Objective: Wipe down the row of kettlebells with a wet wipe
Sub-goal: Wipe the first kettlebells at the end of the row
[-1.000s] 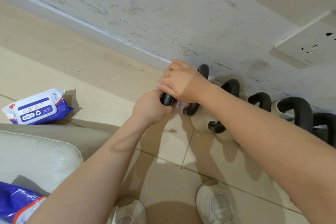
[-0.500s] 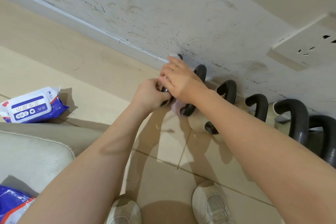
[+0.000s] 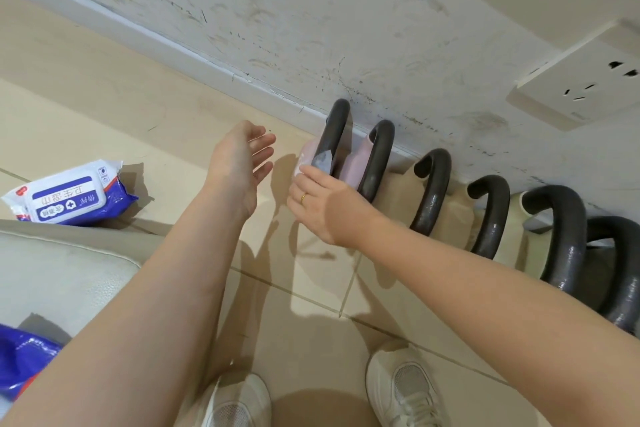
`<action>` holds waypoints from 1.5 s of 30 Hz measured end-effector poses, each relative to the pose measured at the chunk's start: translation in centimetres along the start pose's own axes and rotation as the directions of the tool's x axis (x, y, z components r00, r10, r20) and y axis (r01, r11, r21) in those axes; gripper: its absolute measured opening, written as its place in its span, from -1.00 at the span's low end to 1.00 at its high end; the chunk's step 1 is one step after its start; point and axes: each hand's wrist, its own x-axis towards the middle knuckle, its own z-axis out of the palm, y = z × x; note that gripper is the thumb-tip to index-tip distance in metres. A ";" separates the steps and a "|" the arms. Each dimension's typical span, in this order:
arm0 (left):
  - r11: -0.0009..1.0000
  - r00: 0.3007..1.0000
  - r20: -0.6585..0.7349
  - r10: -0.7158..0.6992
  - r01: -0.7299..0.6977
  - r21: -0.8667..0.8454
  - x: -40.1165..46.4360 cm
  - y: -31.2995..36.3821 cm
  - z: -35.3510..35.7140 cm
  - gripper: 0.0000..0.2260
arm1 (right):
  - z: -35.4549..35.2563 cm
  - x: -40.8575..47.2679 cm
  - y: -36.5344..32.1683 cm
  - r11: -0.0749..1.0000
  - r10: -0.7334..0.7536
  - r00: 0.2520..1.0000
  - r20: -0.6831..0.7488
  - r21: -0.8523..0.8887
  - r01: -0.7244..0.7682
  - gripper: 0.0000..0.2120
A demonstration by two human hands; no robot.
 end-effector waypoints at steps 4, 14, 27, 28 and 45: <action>0.999 1.000 -0.011 0.012 -0.011 0.042 -0.1 -0.7 -0.6 -0.85 | 0.3 1.1 1.3 0.981 0.176 0.982 -0.063 -0.072 -0.181 -0.83; 0.992 1.000 -0.015 0.024 -0.022 0.124 -0.3 -1.3 -0.4 -0.86 | -0.6 1.8 0.8 0.727 0.578 0.809 0.107 0.384 -0.569 -0.48; 0.888 0.962 0.222 0.157 -0.236 0.394 -0.2 -3.4 2.4 -0.80 | -1.0 5.6 5.7 -0.836 0.531 0.134 0.837 0.543 -0.079 -0.69; 0.892 0.964 0.213 0.161 -0.235 0.387 -0.1 -3.5 2.3 -0.79 | -1.0 5.4 5.5 -0.843 0.527 0.148 0.837 0.537 -0.030 -0.65; 0.942 0.993 0.102 0.054 -0.084 0.324 0.3 -2.6 2.3 -0.82 | -0.3 3.2 -4.9 -0.408 0.767 0.334 0.547 0.819 -0.404 -0.45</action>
